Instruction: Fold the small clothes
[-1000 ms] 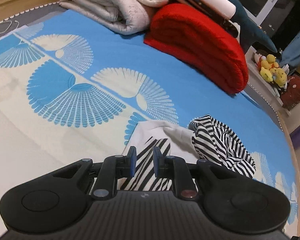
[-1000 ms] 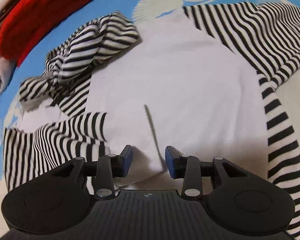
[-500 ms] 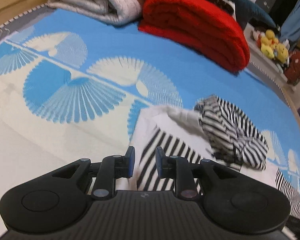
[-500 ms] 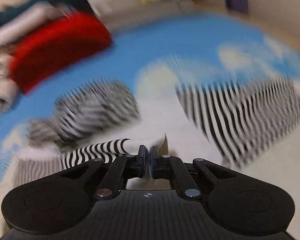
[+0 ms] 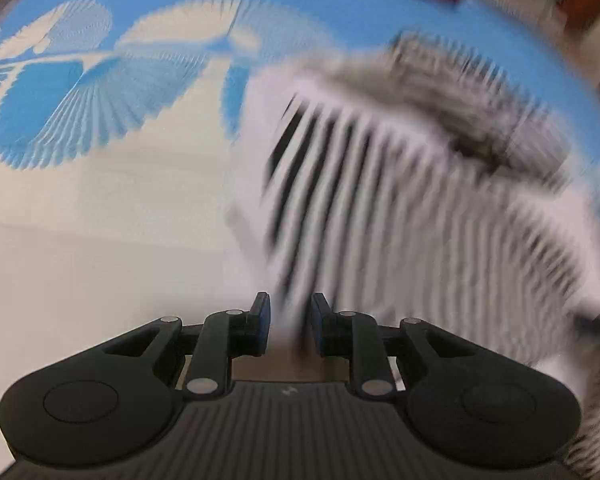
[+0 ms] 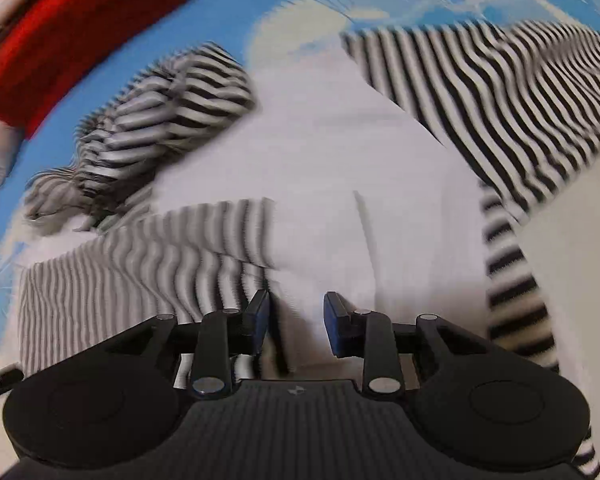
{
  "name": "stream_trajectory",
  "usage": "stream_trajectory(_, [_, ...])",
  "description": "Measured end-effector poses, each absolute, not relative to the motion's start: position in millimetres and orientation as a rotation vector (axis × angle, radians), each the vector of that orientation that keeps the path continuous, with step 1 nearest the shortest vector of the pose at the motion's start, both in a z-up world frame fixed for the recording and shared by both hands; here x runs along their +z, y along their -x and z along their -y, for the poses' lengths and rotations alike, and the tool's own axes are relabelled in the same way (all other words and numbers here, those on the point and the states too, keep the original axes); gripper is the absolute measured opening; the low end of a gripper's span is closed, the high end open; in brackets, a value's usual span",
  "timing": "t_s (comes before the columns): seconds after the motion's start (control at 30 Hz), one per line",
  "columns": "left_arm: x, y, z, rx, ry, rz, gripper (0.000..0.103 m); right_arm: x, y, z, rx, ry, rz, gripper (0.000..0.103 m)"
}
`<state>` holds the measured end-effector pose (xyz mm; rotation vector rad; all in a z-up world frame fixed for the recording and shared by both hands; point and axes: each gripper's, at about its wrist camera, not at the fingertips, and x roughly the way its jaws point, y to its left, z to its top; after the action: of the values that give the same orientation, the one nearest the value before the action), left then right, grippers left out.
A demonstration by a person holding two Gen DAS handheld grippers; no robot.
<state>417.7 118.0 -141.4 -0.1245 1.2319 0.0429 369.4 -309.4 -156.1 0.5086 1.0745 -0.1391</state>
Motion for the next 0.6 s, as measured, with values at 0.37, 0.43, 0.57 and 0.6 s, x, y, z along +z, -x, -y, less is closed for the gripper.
stream_trajectory(0.37, [-149.0, -411.2, -101.4, -0.052, 0.048, -1.234, 0.035, -154.2, -366.9, 317.8, -0.131, -0.565, -1.089, 0.032])
stream_trajectory(0.43, [-144.6, -411.6, -101.3, -0.045, 0.035, -1.232, 0.036, -148.6, -367.3, 314.8, -0.152, -0.524, -1.072, 0.032])
stream_trajectory(0.57, [-121.0, -410.5, -93.8, -0.08, 0.058, -1.166, 0.035, -141.1, -369.4, 310.5, -0.122, -0.517, -1.048, 0.033])
stream_trajectory(0.6, [-119.7, -410.5, -88.8, -0.111, 0.07, -1.161, 0.035, -143.3, -369.8, 309.5, -0.112, -0.528, -1.068, 0.033])
